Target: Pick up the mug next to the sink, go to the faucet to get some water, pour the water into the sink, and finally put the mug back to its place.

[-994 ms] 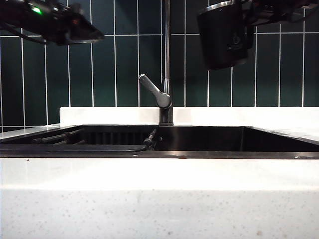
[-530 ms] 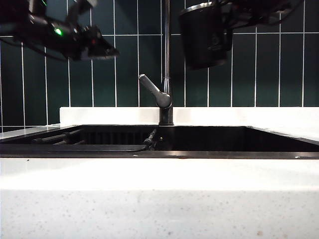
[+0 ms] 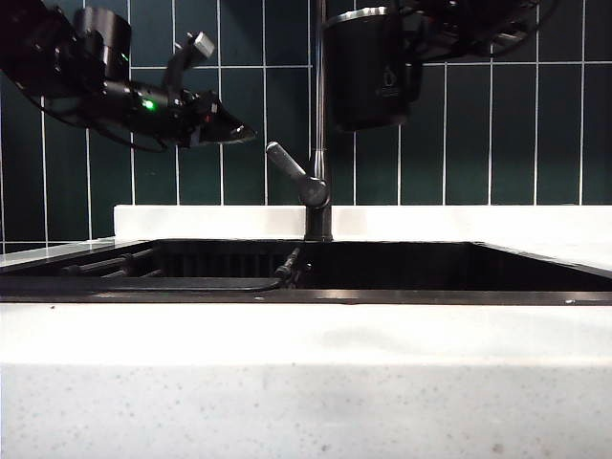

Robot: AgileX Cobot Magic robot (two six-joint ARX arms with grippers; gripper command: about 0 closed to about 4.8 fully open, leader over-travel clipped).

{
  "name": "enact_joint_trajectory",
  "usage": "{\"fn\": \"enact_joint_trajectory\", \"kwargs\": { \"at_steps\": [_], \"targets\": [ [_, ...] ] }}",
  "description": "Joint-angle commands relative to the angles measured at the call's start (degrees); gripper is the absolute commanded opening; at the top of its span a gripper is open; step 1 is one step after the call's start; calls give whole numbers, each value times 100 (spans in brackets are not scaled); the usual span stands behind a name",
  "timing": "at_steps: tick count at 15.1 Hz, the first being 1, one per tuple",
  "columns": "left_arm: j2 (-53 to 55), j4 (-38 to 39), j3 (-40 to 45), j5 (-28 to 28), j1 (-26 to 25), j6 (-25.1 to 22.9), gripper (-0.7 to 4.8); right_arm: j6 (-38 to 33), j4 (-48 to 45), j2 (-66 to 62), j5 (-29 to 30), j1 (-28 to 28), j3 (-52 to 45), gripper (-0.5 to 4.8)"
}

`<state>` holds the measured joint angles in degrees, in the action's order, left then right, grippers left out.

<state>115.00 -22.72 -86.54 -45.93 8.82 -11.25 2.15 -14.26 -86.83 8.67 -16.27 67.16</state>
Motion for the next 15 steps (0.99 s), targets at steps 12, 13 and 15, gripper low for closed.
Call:
{"fn": "enact_joint_trajectory", "kwargs": {
  "at_steps": [12, 13, 15],
  "targets": [
    [1137, 114, -1303, -734, 85, -136, 219, -199, 70, -817, 157, -304, 1150, 30],
    [1137, -31, -1303, -796, 85, -133, 219, -199, 55, -820, 157, -304, 1156, 30],
    [1137, -225, -1303, -949, 131, -74, 220, -199, 33, -817, 157, -304, 1169, 30]
  ]
}}
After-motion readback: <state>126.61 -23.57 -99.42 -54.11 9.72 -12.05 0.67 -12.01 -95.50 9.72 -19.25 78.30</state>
